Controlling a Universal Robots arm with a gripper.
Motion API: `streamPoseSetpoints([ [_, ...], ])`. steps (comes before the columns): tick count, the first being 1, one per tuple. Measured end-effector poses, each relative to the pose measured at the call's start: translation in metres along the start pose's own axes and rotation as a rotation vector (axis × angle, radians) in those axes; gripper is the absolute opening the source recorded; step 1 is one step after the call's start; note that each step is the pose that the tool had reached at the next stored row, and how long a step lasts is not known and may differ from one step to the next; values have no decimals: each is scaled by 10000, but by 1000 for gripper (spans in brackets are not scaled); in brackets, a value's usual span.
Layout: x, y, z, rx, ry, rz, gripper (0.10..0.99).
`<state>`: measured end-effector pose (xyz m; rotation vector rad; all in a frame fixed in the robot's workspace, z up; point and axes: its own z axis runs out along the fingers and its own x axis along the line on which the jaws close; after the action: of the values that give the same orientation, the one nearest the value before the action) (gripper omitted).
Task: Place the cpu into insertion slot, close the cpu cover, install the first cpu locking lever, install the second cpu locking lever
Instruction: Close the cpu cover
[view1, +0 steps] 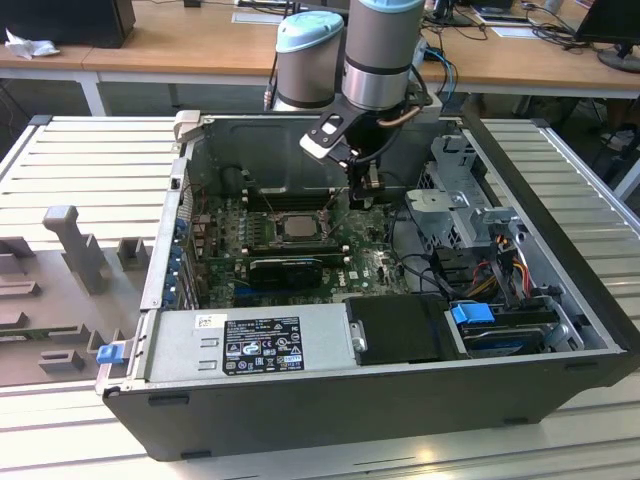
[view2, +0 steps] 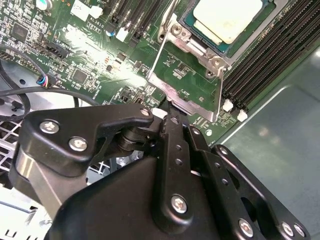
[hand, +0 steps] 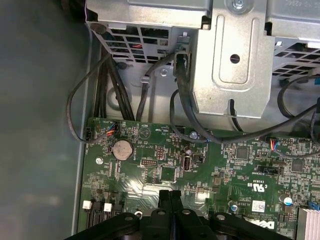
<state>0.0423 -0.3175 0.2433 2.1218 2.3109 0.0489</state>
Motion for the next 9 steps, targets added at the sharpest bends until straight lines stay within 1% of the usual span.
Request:
streamPoseSetpoints([
  [9,3,-34,-1,0,0,0,106],
])
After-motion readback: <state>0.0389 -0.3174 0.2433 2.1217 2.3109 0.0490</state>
